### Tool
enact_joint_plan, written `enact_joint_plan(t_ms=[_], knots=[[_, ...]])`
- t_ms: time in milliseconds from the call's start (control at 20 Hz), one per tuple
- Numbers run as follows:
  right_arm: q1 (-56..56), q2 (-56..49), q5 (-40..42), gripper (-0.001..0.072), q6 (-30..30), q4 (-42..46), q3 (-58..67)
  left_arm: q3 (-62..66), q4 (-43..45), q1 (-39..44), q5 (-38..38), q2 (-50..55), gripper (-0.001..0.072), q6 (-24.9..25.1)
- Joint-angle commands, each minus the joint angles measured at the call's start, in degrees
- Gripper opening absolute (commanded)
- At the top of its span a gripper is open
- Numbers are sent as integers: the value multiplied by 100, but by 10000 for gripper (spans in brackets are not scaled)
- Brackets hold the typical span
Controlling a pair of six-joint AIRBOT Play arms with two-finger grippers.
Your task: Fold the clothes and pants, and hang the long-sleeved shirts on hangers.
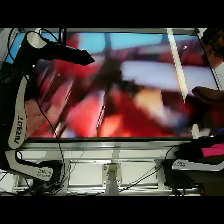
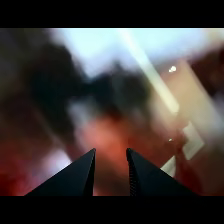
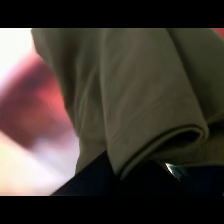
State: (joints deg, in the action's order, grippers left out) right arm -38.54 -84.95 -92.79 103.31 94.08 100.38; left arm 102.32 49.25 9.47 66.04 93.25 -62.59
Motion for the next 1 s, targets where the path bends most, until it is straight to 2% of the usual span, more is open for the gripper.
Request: enact_joint_plan(t_ms=[0,50,150,200,250,450,500,600,700,750,850,900,950], knots=[[-564,13,-562,510,-166,160,-28,-2,2,-7,0,-13,221,4],[-588,13,-557,713,-420,157,-28,-2,2,-7,0,-13,221,4],[-586,13,-483,701,-999,164,-26,-2,2,-9,-2,-15,220,4],[-568,15,-448,699,-1167,160,-26,-2,2,-13,0,-22,185,4],[-568,28,-385,688,-1150,39,-28,-2,4,-17,0,-35,110,7],[-568,39,-442,680,-1123,-402,-26,-2,2,-28,4,-50,107,2],[-568,55,-446,657,-1126,-568,-26,-2,0,-28,4,-50,107,2],[-568,173,-129,495,-1154,-1126,-26,-2,0,-28,2,-44,107,2],[-568,378,332,414,-1351,-1816,-9,-2,2,-28,0,-37,107,2],[-568,514,566,331,-1438,-2068,-9,-2,2,-28,2,-37,107,2],[-568,785,907,94,-1469,-2358,-9,-2,2,-28,2,-37,107,2],[-568,909,1021,14,-1478,-2470,-9,-2,2,-28,2,-37,107,2],[-568,1032,1137,16,-1495,-2573,-9,-2,0,-28,2,-37,107,2]])
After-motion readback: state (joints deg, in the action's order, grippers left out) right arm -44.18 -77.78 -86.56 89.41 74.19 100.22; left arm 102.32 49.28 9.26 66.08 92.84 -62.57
